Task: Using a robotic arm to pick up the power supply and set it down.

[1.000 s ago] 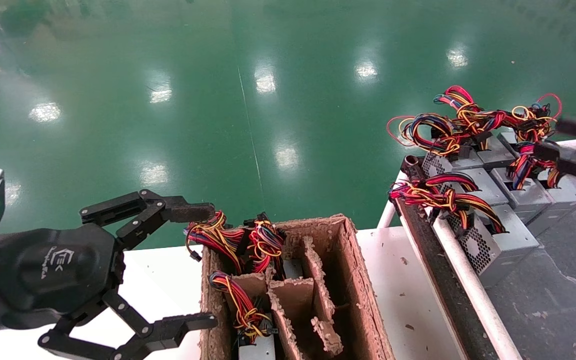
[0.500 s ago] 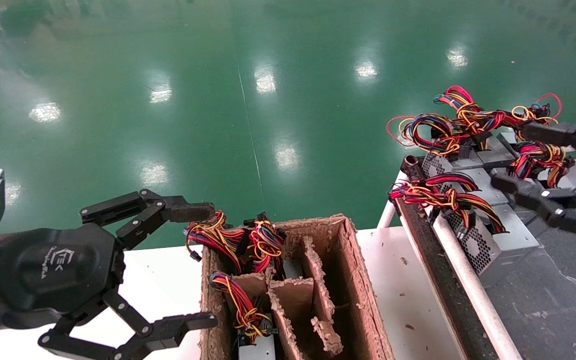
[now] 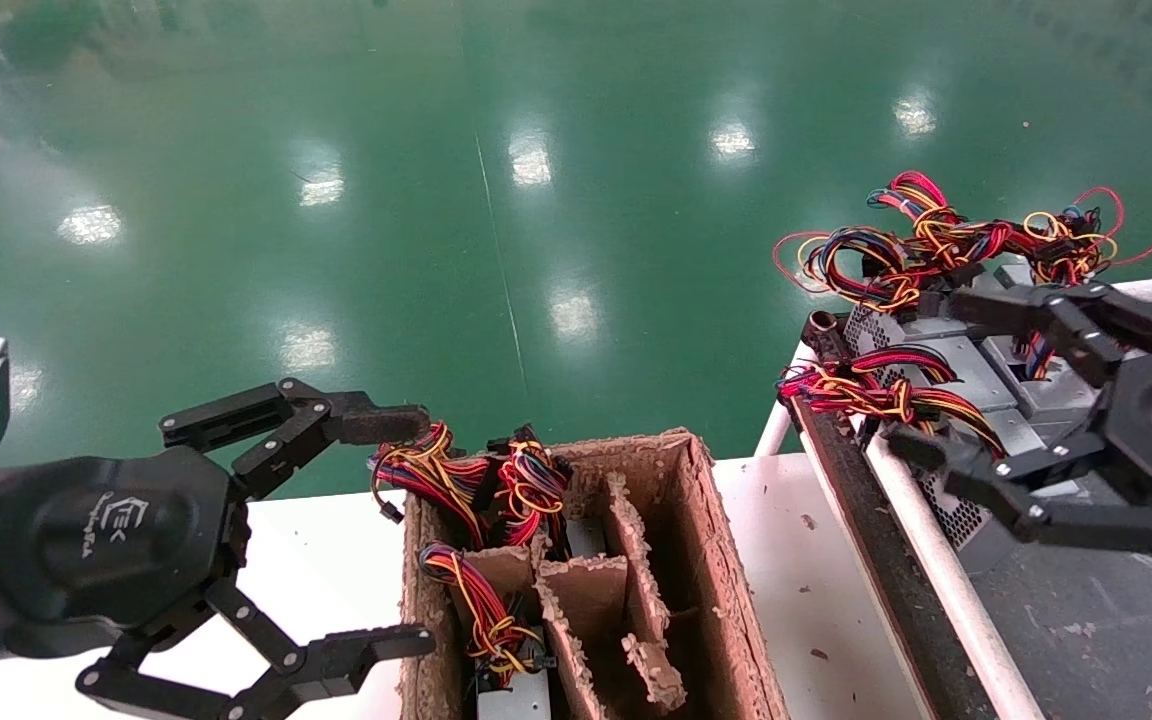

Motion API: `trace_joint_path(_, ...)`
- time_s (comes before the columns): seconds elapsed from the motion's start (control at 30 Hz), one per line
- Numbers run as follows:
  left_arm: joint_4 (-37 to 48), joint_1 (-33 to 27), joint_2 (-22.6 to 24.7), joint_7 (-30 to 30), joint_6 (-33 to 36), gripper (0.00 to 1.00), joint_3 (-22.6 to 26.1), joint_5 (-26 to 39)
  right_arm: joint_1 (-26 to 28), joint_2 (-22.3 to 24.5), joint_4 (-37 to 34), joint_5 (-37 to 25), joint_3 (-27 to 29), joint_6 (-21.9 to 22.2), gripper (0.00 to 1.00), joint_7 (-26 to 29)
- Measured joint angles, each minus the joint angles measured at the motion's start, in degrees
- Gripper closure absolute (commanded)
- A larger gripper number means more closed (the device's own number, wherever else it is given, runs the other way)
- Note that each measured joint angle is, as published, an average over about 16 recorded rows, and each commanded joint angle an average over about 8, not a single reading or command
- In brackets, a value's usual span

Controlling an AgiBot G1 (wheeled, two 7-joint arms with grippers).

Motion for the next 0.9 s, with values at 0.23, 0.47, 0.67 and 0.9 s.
trace_joint_path(0.23,0.00,0.00,-0.01,0.01,-0.01,0.00,0.02,-0.01,1.69,-2.00,0.75,0.59,-2.21,-2.21,0.00,0.61)
trace_joint_path(0.47,0.00,-0.01,-0.01,0.02,-0.01,0.00,0.03,-0.02,3.37,-3.99,1.49,1.18,-4.42,-4.42,0.00,1.22)
trace_joint_path(0.67,0.00,-0.01,-0.02,0.02,-0.02,0.00,0.05,-0.03,4.82,-5.70,2.13,1.68,-6.31,-6.31,0.00,1.75)
trace_joint_path(0.9,0.00,-0.01,-0.03,0.03,-0.03,0.00,0.06,-0.04,6.42,-7.59,2.84,2.24,-8.40,-8.40,0.00,2.33)
